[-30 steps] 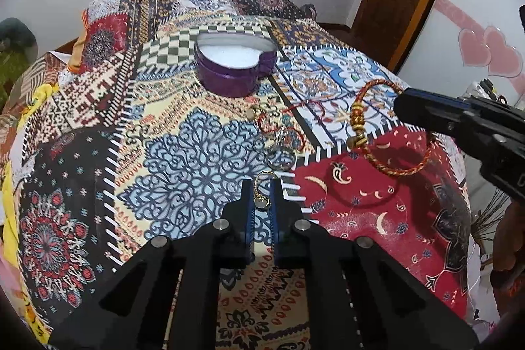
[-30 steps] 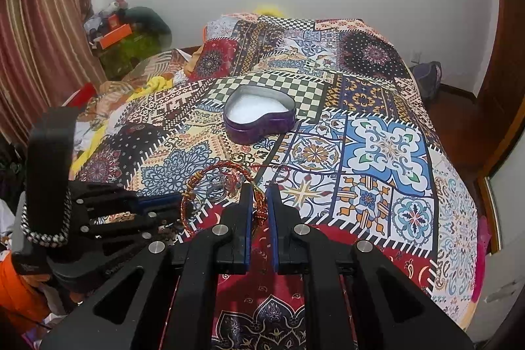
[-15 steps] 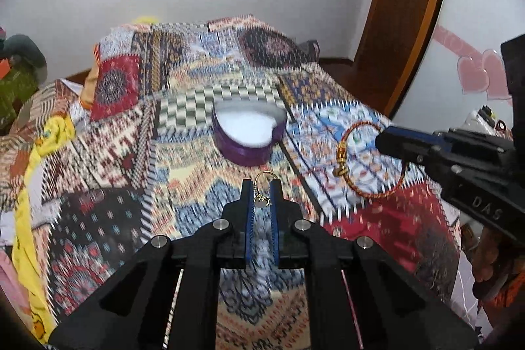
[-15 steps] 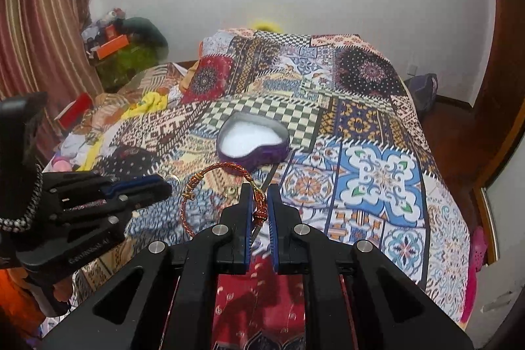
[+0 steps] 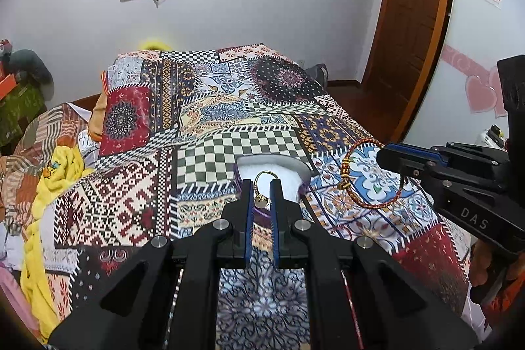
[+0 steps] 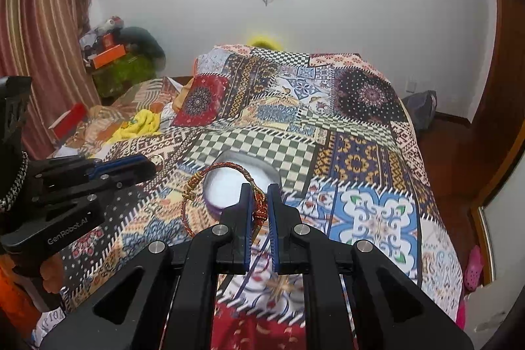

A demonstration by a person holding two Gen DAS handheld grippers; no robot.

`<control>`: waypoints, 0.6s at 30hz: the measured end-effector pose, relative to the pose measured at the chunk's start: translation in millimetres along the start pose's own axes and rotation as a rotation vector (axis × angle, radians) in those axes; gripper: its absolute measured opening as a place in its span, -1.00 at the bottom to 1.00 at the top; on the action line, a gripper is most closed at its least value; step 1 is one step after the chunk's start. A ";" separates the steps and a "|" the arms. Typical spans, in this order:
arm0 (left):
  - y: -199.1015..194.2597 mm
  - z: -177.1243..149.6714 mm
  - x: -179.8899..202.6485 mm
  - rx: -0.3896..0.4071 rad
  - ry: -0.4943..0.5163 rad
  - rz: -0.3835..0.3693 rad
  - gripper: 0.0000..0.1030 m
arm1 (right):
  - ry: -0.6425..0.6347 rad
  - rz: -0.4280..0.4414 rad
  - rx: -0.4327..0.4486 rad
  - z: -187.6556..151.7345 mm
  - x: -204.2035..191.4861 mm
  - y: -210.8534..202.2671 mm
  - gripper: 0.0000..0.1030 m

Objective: Organize jewelry
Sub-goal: 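Carry both items over the purple tin and open both grippers to drop them in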

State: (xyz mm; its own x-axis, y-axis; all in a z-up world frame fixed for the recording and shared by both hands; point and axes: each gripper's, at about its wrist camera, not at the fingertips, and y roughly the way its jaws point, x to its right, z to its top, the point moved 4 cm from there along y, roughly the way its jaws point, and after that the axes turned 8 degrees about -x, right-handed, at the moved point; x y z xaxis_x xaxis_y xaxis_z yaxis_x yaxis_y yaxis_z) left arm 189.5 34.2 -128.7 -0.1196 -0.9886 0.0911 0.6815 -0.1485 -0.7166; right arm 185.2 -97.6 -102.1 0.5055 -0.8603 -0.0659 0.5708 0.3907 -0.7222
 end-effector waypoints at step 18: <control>48.6 21.0 -19.8 -0.028 -0.015 0.000 -0.85 | -0.033 0.018 -0.075 29.1 7.4 57.2 -0.85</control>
State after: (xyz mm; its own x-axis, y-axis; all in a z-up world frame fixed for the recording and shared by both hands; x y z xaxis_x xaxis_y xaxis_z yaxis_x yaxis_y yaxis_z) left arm 240.2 46.0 -150.8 -0.1083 -0.9889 0.1017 0.6609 -0.1481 -0.7357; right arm 240.4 -72.1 -123.9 0.5372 -0.8415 -0.0577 0.5117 0.3796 -0.7708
